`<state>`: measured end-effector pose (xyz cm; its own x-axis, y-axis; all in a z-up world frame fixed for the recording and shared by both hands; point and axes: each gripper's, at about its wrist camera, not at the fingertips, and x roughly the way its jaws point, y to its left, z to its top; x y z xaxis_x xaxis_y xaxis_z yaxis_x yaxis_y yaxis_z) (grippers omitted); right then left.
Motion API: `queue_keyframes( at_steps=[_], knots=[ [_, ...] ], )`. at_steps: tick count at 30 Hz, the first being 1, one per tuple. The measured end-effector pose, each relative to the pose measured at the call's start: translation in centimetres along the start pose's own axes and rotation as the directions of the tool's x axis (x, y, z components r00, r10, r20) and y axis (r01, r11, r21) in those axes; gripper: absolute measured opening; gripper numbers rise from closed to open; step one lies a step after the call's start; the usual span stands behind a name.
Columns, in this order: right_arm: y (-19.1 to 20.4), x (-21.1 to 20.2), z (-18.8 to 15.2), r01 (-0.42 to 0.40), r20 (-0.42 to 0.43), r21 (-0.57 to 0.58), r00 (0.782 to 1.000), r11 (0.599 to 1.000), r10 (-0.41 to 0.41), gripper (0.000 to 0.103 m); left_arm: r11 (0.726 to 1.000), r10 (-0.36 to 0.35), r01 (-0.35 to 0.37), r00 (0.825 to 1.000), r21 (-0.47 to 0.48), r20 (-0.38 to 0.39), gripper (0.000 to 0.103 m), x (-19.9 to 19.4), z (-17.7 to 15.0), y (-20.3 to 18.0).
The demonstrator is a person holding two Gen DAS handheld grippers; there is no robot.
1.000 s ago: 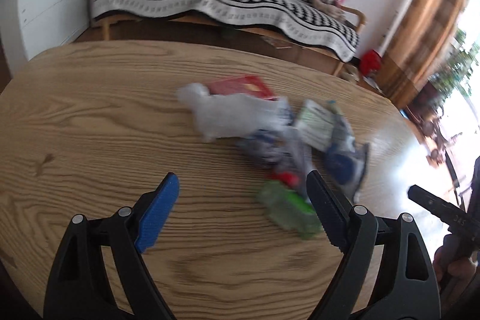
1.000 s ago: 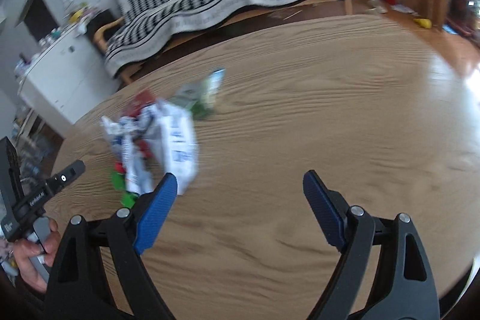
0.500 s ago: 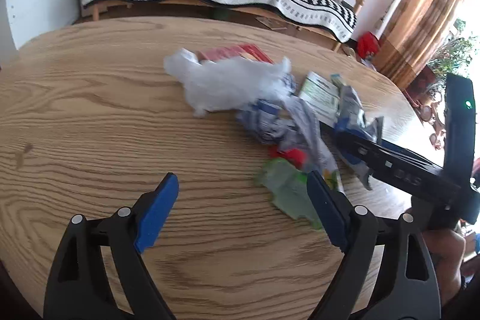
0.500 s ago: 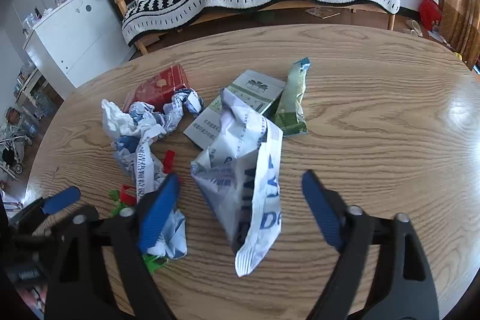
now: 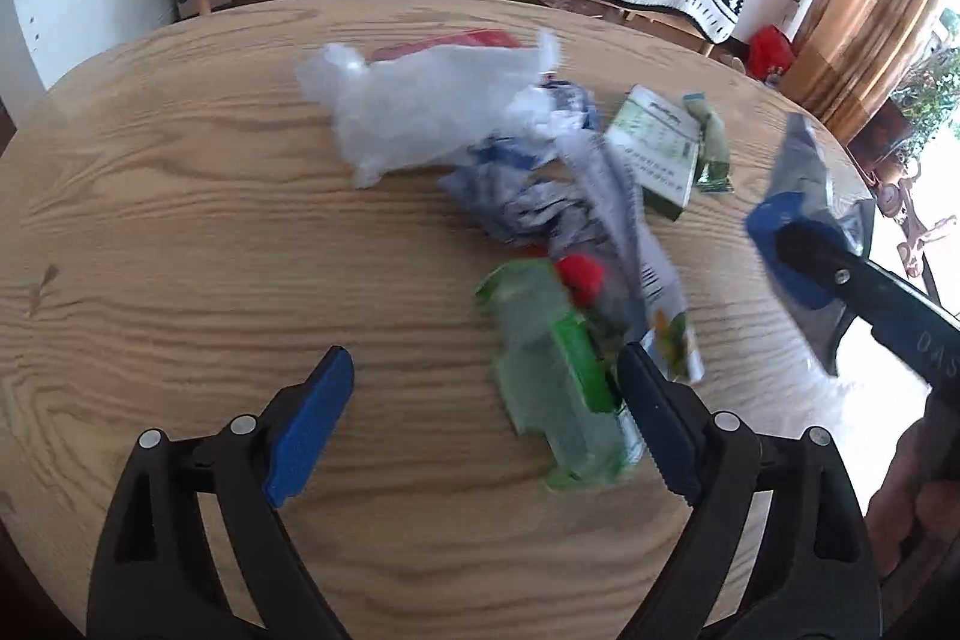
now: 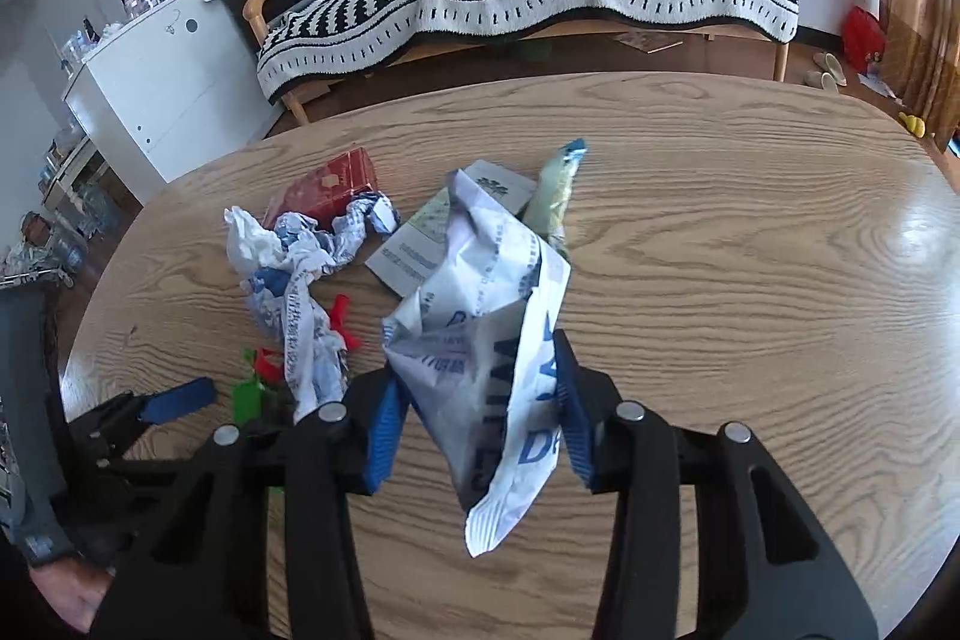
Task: Collect trash
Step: 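Grasp the crumpled white printed wrapper with the right tool while the left tool grasps the green toy car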
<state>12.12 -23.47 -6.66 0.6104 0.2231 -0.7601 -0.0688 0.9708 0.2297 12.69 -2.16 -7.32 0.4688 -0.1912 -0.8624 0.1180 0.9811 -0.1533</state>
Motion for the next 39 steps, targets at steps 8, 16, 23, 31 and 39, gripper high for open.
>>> queue_keyframes(
  at_steps=[8, 16, 23, 31, 39],
  knots=[
    [-1.0, -1.1, -0.5, 0.001, 0.004, 0.019, 1.000, 1.000, -0.002, 0.045, 0.994, 0.025, -0.032, 0.997, 0.100, 0.069, 0.088, -0.8, -0.1, -0.4],
    [-1.4, -2.4, -1.2, 0.010, 0.009, 0.009, 1.000, 1.000, -0.010, 0.044, 0.972, 0.070, -0.076, 0.997, 0.221, 0.035, 0.064, 0.6, -0.9, -2.2],
    [-3.0, -4.7, -2.5, 0.037, 0.024, 0.018, 0.999, 0.999, -0.037, 0.044, 0.974, 0.098, -0.106, 0.994, 0.201, 0.049, 0.024, -1.1, -1.4, -1.9],
    [-9.2, -10.8, -6.4, 0.117, 0.050, 0.058, 0.992, 0.991, -0.120, 0.044, 0.972, 0.029, -0.063, 0.989, 0.228, 0.147, 0.024, -4.6, -1.6, -7.1],
    [-19.9, -19.7, -14.0, 0.227, 0.082, 0.230, 0.965, 0.946, -0.251, 0.044, 0.922, -0.150, 0.087, 0.979, 0.377, 0.141, 0.024, -5.6, -4.3, -19.8]
  ],
)
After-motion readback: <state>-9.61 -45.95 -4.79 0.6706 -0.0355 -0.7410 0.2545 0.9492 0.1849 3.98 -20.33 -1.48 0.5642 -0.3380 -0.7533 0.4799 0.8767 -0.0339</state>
